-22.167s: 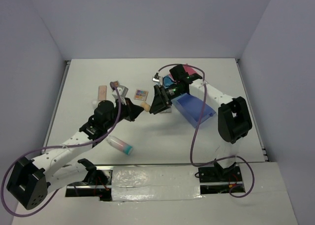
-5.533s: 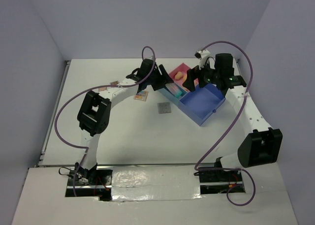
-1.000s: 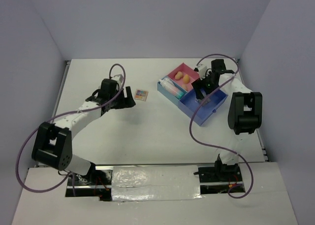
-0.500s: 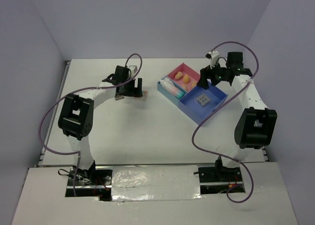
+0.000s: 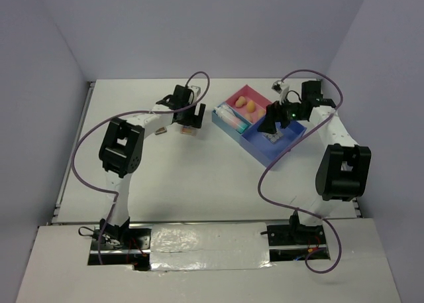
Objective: Organize the makeup
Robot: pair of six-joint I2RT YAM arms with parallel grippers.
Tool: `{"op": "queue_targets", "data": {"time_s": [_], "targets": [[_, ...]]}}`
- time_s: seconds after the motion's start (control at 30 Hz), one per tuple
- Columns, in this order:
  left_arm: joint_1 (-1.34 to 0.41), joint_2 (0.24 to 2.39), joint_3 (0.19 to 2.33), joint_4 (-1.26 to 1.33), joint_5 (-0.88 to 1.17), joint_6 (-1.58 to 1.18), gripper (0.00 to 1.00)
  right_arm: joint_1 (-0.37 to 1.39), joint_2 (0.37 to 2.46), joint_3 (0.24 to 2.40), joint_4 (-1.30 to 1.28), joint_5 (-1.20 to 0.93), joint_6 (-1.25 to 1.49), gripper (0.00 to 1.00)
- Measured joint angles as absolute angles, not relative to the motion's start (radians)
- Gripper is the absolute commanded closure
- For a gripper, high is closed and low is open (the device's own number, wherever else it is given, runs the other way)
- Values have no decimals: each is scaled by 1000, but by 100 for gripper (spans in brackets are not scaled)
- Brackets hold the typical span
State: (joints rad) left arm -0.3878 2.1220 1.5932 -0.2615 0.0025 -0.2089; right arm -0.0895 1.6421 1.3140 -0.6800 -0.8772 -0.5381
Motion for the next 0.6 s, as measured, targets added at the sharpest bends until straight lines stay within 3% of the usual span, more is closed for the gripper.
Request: {"op": "queue_targets", "data": {"time_s": [0.6], "targets": [[-416, 2159, 1620, -321, -202, -233, 2, -89, 1640, 1301, -678, -881, -509, 0]]}}
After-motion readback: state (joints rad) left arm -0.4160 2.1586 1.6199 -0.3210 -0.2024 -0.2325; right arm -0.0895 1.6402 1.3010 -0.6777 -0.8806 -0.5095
